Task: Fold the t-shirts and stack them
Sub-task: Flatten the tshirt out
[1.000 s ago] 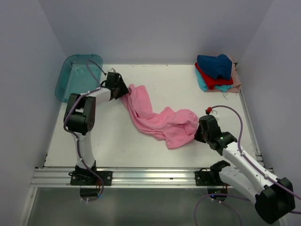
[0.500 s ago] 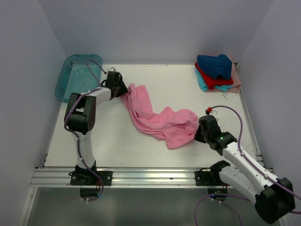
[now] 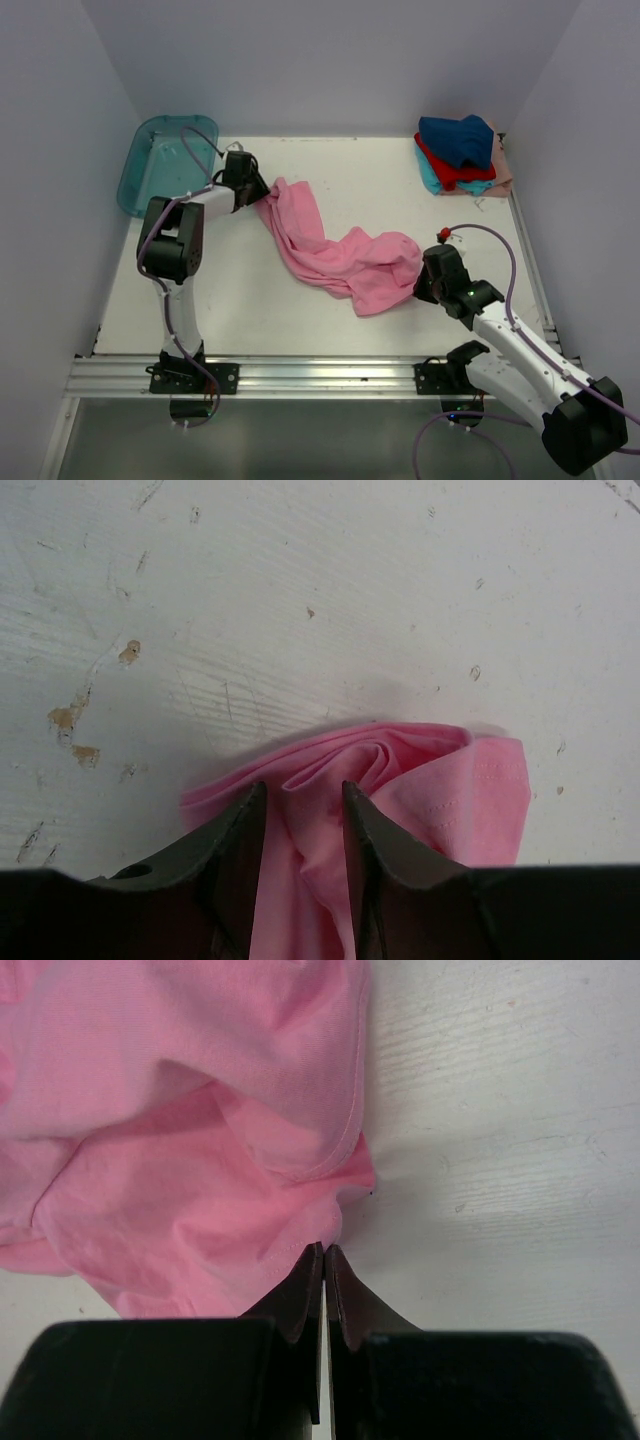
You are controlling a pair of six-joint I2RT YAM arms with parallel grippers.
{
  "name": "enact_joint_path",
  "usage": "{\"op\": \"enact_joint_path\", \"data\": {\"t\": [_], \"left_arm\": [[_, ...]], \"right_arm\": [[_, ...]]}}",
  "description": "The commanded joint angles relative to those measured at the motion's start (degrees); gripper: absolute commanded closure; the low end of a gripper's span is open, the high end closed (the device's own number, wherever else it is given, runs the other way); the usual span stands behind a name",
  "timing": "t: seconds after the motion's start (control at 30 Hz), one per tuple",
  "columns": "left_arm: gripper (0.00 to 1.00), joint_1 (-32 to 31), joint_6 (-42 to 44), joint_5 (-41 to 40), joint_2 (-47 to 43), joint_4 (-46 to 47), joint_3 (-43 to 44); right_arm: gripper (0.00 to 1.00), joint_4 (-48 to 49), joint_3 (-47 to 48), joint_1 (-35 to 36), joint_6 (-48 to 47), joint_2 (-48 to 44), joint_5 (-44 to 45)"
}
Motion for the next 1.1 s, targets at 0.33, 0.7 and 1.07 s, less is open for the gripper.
{"op": "enact_joint_path", "data": {"t": [0.33,0.7,1.07], "left_arm": [[0.70,1.20,-0.95,2.52,2.38,7.89,-1.62],[0.92,1.20,-0.51,4.81,-2.10,11.32,-4.35],[1.00,1.12,0.71,6.57,-19.49,7.38,-11.55]], "right_arm": [[1.00,0.88,-0.19,0.08,0.04,-0.30,0.81],[1.00,1.06,-0.19,0.08,-0.05,-0.13,0.81],[1.00,0.01,1.65,0.08,-0.14,-2.32,1.16]]}}
